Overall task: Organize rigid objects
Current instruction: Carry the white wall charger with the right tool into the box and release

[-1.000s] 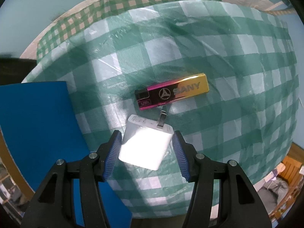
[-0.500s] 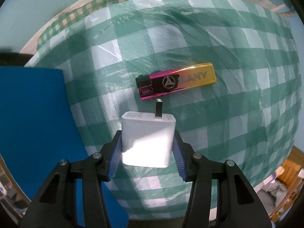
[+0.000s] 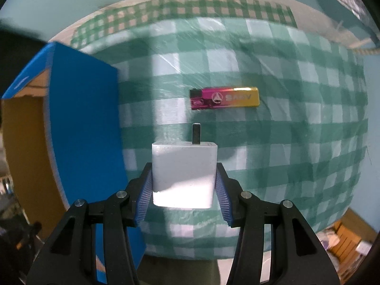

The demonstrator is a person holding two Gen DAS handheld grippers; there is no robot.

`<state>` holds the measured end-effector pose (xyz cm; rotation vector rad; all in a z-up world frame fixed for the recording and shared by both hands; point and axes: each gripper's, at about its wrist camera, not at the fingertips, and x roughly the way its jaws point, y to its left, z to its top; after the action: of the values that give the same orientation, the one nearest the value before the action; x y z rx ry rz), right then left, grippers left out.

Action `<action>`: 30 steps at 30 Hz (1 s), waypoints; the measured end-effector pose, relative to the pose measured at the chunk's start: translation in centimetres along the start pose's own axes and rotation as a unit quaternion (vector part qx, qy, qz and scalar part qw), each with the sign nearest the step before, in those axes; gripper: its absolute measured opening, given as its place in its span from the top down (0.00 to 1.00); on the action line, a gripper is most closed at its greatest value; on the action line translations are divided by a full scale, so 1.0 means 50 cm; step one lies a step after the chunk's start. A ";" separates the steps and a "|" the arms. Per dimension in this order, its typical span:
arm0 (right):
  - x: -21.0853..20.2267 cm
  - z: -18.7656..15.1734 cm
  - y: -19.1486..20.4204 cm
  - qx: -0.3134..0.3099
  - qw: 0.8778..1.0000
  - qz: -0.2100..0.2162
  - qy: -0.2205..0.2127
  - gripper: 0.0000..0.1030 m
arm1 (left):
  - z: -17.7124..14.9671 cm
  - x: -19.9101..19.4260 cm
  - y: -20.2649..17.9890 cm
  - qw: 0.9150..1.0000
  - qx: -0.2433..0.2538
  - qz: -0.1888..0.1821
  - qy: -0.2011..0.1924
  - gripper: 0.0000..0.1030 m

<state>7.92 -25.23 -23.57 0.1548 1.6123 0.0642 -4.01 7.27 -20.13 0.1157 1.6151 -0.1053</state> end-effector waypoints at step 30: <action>-0.056 -0.055 0.341 -0.337 0.941 -0.013 -0.032 0.52 | 0.002 0.001 0.004 1.000 -0.002 -0.002 -0.001 0.96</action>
<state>6.31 -8.61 -18.33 -0.3928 1.4448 0.5769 -3.91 7.44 -20.17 0.1092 1.6134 -0.1042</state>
